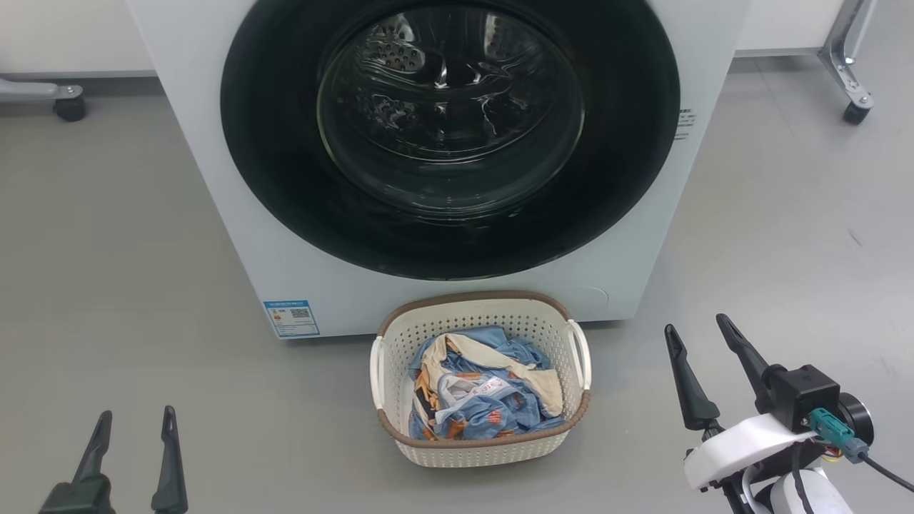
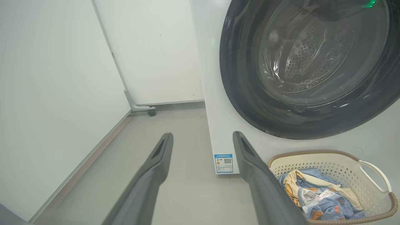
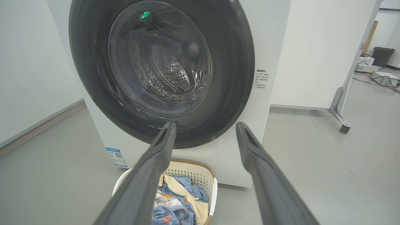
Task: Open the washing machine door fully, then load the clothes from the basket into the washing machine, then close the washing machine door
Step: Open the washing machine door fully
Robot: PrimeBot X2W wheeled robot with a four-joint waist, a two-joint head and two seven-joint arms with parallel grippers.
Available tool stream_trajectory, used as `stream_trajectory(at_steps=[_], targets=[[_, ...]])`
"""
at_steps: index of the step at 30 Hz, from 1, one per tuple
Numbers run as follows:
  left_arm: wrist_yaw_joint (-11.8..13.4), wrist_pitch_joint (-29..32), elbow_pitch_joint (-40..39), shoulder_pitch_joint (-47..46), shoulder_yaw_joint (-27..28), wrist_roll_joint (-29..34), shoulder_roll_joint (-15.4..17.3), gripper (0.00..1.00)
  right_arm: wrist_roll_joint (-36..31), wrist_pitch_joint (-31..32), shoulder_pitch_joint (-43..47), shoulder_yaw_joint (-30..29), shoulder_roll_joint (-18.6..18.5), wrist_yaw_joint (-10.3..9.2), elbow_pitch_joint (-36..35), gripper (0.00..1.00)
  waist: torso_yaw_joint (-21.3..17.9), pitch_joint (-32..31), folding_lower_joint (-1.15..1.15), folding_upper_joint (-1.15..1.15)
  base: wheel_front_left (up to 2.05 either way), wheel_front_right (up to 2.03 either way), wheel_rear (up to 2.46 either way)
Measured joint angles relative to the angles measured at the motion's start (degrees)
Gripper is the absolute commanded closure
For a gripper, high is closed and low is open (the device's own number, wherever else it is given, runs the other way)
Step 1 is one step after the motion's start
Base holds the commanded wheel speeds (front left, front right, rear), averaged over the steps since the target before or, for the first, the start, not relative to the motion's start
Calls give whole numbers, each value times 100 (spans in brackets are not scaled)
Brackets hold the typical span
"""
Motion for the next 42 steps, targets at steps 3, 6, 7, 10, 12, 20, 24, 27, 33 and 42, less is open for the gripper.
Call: stream_trajectory(at_steps=[3,6,7,10,12,20,24,27,33,42], targets=[[-1,0,0,-1,5,8,-13,0,0,0,0,-1,1,0,0,0,9,7,0,0,74,74,-147],[-24,0,-47,-9,42,-4,-33,0,0,0,-1,-1,4,0,0,0,20,11,0,0,80,80,-160],[-25,-1,-57,-12,52,-4,-34,0,0,0,-1,-2,5,0,0,0,23,12,0,0,85,85,-169],[-32,-1,-57,-12,78,-4,-48,0,0,0,-1,-2,5,0,0,0,34,14,0,0,81,81,-161],[-44,-1,-53,-12,77,-4,-56,0,0,0,-1,-5,5,0,0,0,40,14,0,0,75,75,-150],[-49,-1,-52,-12,82,-3,-71,0,0,0,-2,-7,4,0,7,0,58,12,0,0,63,63,-126],[-54,-1,-51,-12,87,-3,-86,0,1,0,-2,-5,5,0,13,0,64,12,0,0,49,49,-97],[-68,-1,-51,-12,90,-3,-92,0,0,0,-2,-5,5,0,19,0,66,12,0,0,40,40,-81],[-76,-1,-46,-11,103,-3,-119,0,0,0,-2,-5,7,0,31,0,70,9,0,0,30,30,-59],[-76,-1,-41,-11,109,-3,-136,0,0,0,-2,-7,8,0,34,0,69,2,0,0,12,12,-24]])
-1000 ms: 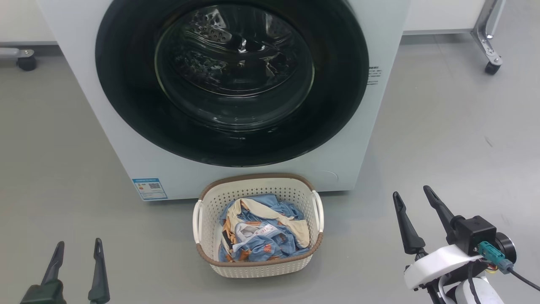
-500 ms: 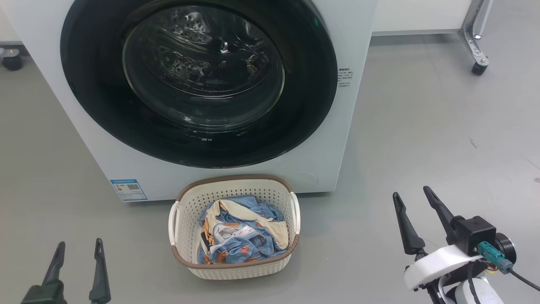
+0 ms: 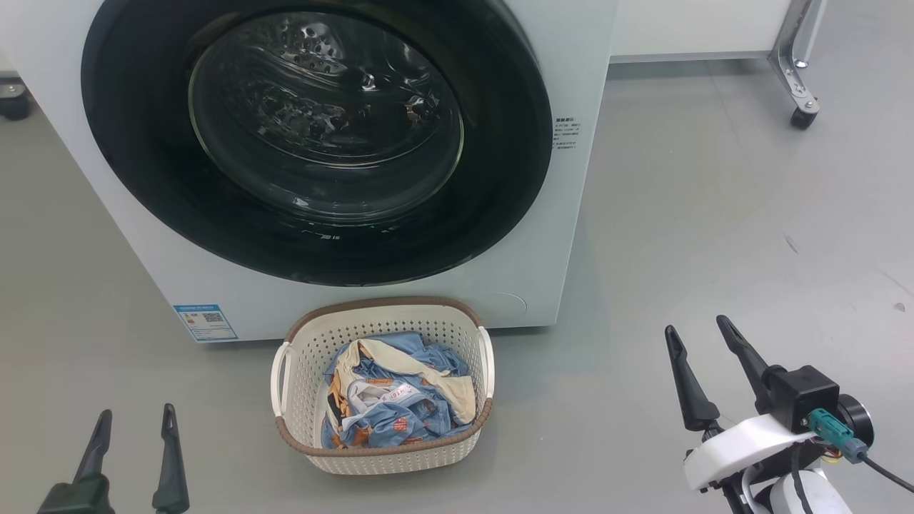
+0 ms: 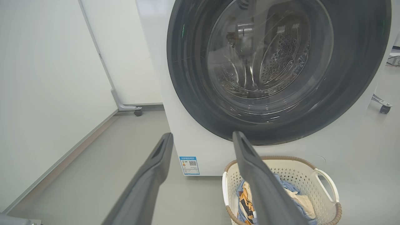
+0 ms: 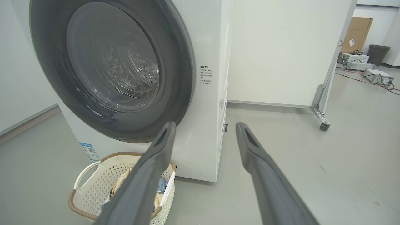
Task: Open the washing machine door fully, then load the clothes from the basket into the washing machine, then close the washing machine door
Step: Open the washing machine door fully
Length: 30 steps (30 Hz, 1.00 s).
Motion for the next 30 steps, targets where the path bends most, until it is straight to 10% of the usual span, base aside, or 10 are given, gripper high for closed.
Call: stream_trajectory(at_steps=[18,19,20,21,30], targets=[[-18,0,3,0,32,0,-19,0,2,0,0,-10,12,0,8,0,-13,-1,0,0,0,0,0],[-18,0,3,0,33,0,-21,0,1,0,0,-12,12,0,8,6,-14,-1,0,0,0,0,0],[-18,0,3,0,33,0,-22,0,2,0,0,-12,12,0,7,71,-14,-2,0,0,0,0,0],[-18,0,3,0,33,0,-23,0,22,0,0,-11,15,0,7,100,-14,-2,0,0,0,0,0],[-19,0,2,0,33,0,-26,0,81,0,0,-4,37,0,23,100,-15,6,0,0,0,0,0]])
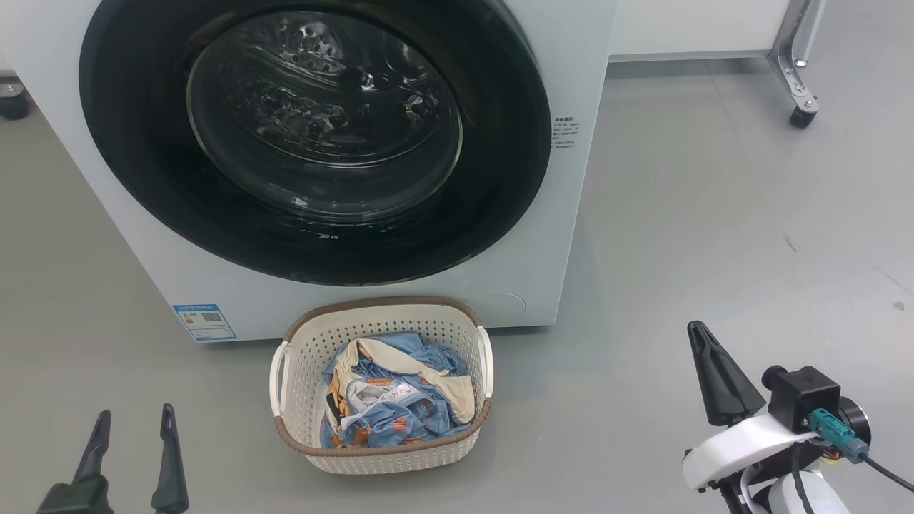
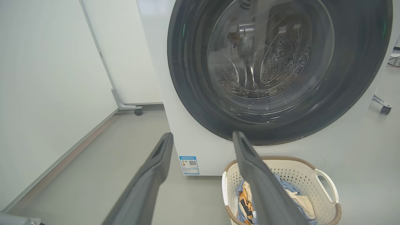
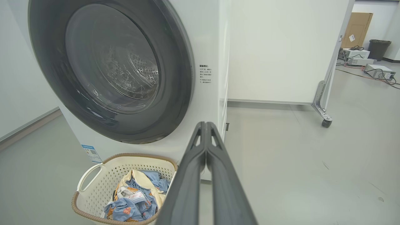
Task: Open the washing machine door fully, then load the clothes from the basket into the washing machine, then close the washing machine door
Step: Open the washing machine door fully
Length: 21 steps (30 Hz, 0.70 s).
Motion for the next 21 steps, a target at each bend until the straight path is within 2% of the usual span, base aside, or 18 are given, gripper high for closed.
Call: stream_trajectory(at_steps=[5,9,17,21], targets=[[-4,0,0,0,0,0,-2,0,163,0,0,-42,24,0,15,100,-11,11,0,0,0,0,0],[-7,0,-10,1,0,1,-3,0,654,0,2,-266,92,0,62,100,-21,33,0,0,0,0,0],[-7,0,-110,3,-20,1,-10,0,2629,-1,46,-859,207,-1,448,100,-33,161,0,0,0,0,0],[-7,-1,-175,3,-74,3,-11,0,4218,-1,-53,-969,200,-1,565,100,-27,299,0,0,0,0,0]])
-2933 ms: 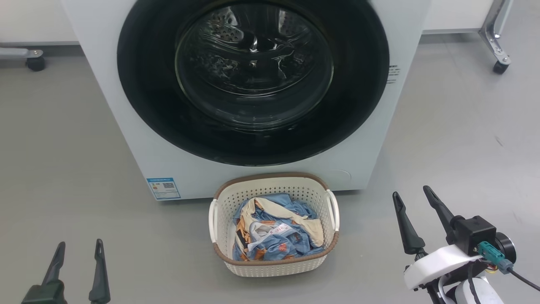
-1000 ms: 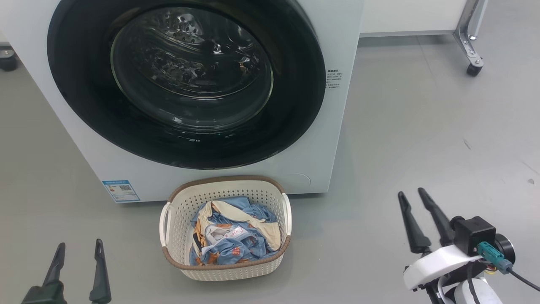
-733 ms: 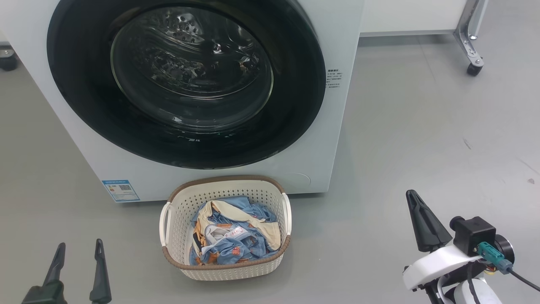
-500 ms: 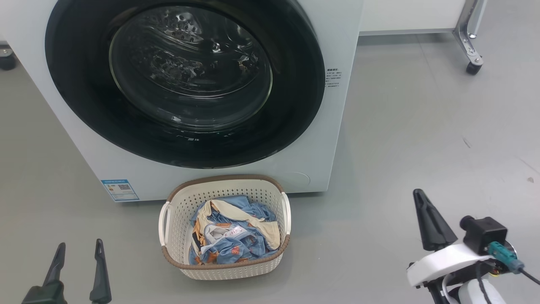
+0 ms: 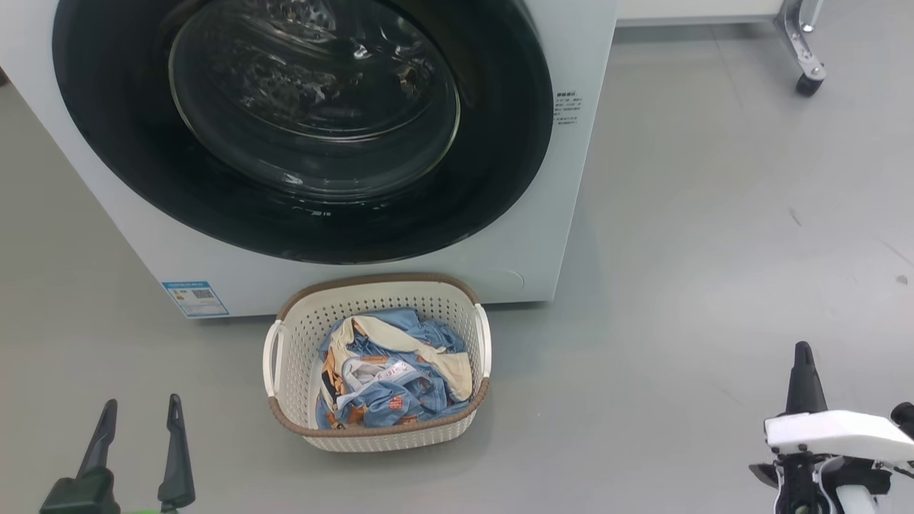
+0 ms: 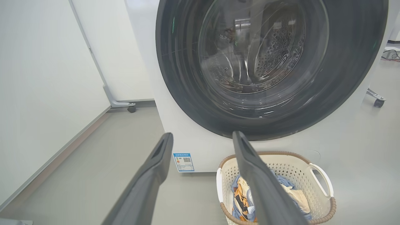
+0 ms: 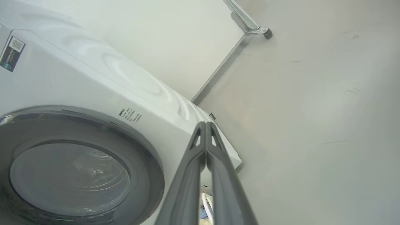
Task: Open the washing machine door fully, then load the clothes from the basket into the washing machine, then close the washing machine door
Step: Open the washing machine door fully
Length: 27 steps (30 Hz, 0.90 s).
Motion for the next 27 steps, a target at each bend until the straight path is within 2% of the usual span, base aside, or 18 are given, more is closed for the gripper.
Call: stream_trajectory(at_steps=[1,5,8,14,18,27], targets=[[0,-1,-55,-3,-37,0,0,0,594,-2,-120,40,-3,0,93,100,7,85,0,0,0,0,0],[0,-14,-215,-39,-158,0,0,0,1691,104,-406,164,1,0,169,100,30,287,0,0,0,0,0],[-1,-14,-336,-145,-236,-3,0,0,2364,271,-682,-1,3,0,170,100,59,456,0,0,0,0,0],[-1,-14,-554,-254,-265,-63,-1,0,2937,550,-1206,-572,-29,0,244,100,137,833,0,0,0,0,0],[-1,-14,-691,-265,-278,-138,1,0,3350,840,-1660,-722,-63,-1,237,100,194,1115,0,0,0,0,0],[-1,-14,-968,-280,-203,-231,13,0,3916,1513,-2767,-784,-432,-1,-51,100,339,1803,0,0,0,0,0]])
